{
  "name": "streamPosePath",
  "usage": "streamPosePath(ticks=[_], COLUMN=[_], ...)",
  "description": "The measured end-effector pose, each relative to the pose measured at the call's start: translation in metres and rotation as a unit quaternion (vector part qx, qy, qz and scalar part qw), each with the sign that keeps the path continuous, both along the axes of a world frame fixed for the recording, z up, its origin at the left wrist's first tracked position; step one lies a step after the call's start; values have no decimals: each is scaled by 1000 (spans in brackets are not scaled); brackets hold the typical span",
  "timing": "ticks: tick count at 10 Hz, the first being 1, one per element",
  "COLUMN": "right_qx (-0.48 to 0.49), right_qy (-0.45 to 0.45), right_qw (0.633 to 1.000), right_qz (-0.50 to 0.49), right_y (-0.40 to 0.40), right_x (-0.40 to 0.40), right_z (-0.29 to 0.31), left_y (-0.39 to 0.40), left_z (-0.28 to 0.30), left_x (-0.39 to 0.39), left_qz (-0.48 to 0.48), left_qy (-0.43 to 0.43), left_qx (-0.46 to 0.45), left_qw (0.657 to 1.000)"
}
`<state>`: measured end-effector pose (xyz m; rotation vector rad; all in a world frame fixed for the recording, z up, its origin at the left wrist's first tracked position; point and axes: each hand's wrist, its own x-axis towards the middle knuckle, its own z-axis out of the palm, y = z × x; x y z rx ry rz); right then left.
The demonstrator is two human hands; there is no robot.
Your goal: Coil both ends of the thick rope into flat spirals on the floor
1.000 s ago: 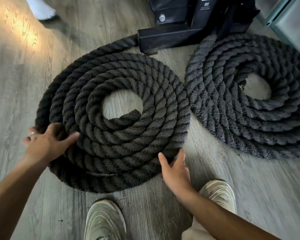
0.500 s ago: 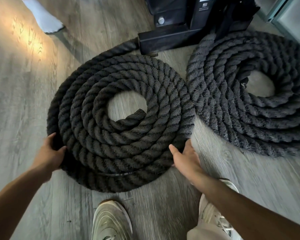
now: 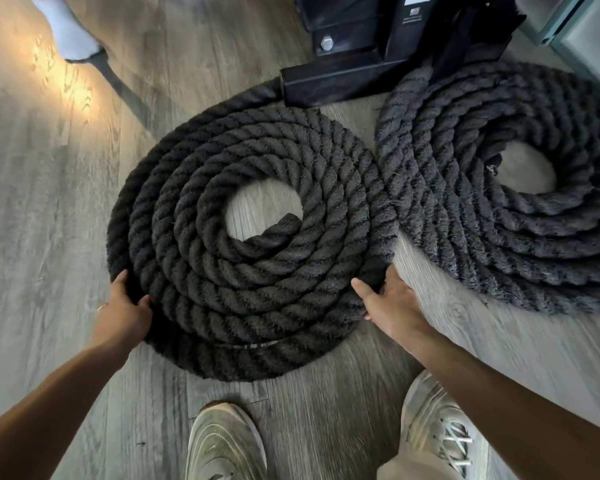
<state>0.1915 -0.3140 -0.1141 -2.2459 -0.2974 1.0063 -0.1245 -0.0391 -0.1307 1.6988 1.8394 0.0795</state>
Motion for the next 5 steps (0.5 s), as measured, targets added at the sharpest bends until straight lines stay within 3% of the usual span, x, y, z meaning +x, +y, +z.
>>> streamPosePath(ticks=[2, 4, 5], right_qx=[-37, -86, -78], right_qy=[-85, -187, -209], right_qw=[995, 970, 958], right_qz=[37, 127, 181], right_y=[-10, 11, 32], right_x=[6, 10, 31], right_z=[1, 18, 65], left_y=[-18, -27, -10], left_z=[-5, 23, 73], left_x=[15, 40, 59], left_qz=[50, -89, -200], left_qy=[5, 20, -8], left_qx=[35, 84, 116], left_qw=[998, 992, 973])
